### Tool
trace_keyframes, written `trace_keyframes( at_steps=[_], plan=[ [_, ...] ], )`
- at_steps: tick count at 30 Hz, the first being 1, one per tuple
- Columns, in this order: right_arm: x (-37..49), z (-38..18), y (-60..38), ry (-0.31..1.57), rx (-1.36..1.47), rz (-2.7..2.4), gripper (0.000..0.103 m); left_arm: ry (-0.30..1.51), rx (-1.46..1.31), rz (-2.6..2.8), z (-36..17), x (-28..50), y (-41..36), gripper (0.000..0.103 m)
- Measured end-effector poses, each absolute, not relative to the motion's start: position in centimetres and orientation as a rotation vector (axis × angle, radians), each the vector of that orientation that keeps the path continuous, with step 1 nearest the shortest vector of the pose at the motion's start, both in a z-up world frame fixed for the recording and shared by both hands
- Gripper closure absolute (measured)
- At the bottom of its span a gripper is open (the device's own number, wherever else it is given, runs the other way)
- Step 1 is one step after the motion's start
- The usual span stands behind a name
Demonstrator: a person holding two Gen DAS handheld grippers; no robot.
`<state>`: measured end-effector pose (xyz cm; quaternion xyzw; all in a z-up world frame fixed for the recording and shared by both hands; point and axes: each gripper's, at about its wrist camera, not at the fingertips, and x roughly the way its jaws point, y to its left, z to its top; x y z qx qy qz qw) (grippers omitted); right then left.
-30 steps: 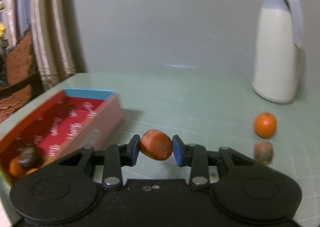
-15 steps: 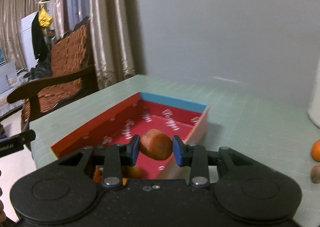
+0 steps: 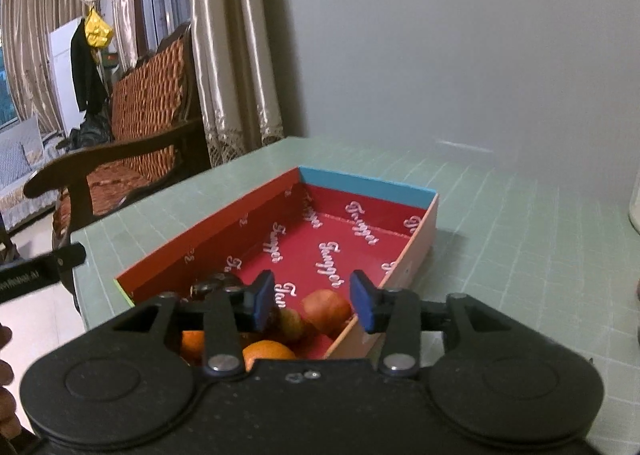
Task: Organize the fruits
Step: 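Release the beige fruit and withdraw the right tool over the table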
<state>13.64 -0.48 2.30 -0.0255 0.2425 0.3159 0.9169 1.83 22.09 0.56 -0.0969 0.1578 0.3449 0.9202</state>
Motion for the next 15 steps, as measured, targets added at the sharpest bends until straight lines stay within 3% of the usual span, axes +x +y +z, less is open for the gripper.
trace_keyframes(
  at_steps=[1, 3, 15],
  plan=[
    [13.5, 2.5, -0.8, 0.488, -0.048, 0.643, 0.037, 0.322, -0.192, 0.7, 0.6, 1.9, 21.8, 0.0],
    [13.0, 2.9, -1.5, 0.453, -0.045, 0.614, 0.03, 0.315, -0.172, 0.681, 0.7, 2.1, 21.0, 0.0],
    [12.3, 1.7, -9.4, 0.393, -0.048, 0.327, 0.012, 0.276, -0.041, 0.469, 1.8, 4.5, 14.0, 0.0]
  ],
)
